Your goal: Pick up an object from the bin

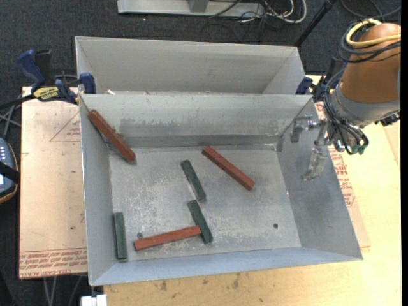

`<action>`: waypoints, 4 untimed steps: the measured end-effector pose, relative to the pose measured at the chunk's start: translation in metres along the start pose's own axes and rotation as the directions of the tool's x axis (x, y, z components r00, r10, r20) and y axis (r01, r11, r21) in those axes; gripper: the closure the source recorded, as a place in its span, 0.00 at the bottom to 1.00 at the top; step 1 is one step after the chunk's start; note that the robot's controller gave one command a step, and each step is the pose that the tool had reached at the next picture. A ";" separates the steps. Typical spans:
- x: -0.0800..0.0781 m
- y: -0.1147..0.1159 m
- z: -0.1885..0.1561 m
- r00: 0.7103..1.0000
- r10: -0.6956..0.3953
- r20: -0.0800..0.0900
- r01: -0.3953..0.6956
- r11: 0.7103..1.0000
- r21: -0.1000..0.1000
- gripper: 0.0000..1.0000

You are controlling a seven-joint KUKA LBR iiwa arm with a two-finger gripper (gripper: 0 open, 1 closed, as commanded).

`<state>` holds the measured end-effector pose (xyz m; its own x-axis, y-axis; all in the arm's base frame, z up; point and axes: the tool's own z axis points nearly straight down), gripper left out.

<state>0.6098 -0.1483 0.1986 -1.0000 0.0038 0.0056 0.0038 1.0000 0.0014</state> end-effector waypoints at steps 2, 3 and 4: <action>0.002 0.018 0.040 1.000 0.011 0.015 -0.011 1.000 0.003 0.00; 0.010 0.042 0.092 0.994 0.107 0.008 -0.107 0.994 -0.001 0.00; -0.014 0.062 0.118 1.000 -0.008 0.010 0.008 1.000 0.001 0.00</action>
Offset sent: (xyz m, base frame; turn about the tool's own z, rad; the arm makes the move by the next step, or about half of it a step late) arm -0.0121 0.0433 -0.1049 0.0276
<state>0.6232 -0.0867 0.0810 -1.0000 -0.0043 -0.0040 -0.0043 1.0000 0.0002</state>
